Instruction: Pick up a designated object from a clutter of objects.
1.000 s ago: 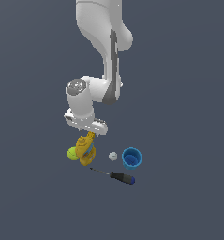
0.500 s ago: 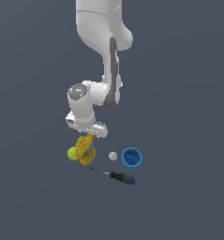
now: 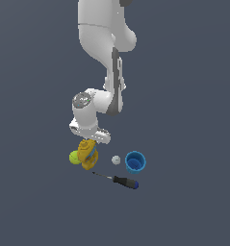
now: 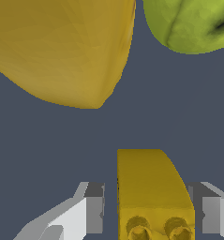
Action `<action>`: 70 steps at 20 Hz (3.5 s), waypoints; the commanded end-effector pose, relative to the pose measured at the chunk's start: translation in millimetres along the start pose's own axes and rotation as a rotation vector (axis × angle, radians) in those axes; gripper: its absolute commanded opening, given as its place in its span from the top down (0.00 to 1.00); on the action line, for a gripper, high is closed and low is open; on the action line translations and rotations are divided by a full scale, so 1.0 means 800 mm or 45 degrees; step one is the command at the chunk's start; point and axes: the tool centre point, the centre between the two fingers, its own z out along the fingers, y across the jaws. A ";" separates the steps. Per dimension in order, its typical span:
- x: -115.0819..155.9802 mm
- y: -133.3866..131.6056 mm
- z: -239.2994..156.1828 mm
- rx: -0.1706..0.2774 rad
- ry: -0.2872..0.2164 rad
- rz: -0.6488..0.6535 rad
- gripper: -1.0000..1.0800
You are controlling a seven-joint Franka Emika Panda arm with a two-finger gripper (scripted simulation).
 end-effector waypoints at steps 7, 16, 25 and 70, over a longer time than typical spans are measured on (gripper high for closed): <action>0.001 0.000 0.001 0.000 0.001 0.000 1.00; 0.001 -0.011 -0.012 0.000 0.001 0.000 1.00; 0.008 -0.064 -0.074 0.000 0.001 0.001 1.00; 0.066 -0.409 -0.472 0.000 0.002 0.001 1.00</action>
